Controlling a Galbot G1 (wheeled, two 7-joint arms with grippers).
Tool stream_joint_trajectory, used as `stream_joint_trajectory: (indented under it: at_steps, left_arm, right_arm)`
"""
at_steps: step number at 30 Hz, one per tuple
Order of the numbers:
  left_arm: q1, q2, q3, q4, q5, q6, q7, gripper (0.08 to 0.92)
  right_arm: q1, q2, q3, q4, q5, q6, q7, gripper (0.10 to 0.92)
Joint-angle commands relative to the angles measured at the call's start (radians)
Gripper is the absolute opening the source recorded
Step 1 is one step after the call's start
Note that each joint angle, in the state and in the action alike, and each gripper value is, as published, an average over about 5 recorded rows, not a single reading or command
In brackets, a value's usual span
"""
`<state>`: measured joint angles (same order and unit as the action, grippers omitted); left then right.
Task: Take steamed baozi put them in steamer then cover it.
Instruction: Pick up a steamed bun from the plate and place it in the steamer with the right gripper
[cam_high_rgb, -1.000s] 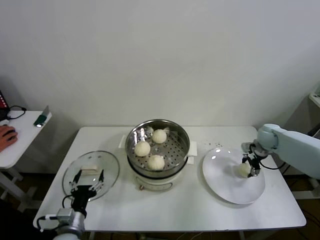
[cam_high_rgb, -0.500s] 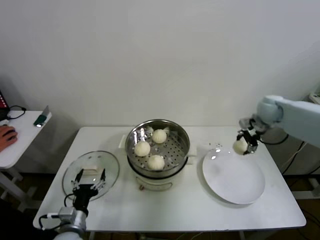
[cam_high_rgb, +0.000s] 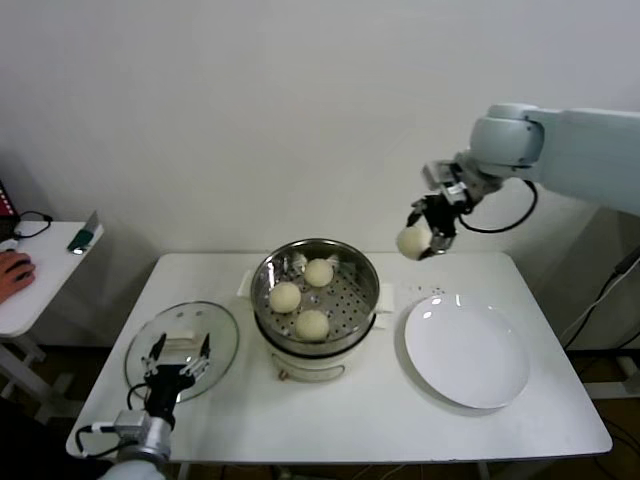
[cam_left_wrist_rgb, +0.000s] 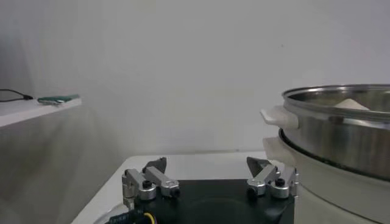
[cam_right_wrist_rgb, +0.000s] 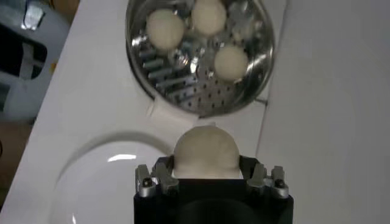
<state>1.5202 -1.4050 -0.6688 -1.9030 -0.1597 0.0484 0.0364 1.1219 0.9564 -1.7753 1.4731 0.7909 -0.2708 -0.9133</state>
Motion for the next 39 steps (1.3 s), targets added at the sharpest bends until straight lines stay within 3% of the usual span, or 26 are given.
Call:
stream_joint_trajectory:
  at_steps: [1, 17, 39]
  left_arm:
    - [0.0, 0.001, -0.001, -0.001, 0.002, -0.001, 0.001, 0.823]
    - [0.004, -0.001, -0.014, -0.012, 0.0, 0.0, 0.0, 0.823]
    - [-0.006, 0.001, -0.019, 0.003, -0.011, -0.002, 0.0, 0.823]
  right_arm:
    - [0.004, 0.204, 0.037, 0.029, 0.231, -0.111, 0.111, 0.701]
    - [-0.321, 0.261, 0.064, -0.104, 0.033, -0.149, 0.182, 0.702]
    - [-0.389, 0.284, 0.043, -0.147, -0.091, -0.14, 0.183, 0.7]
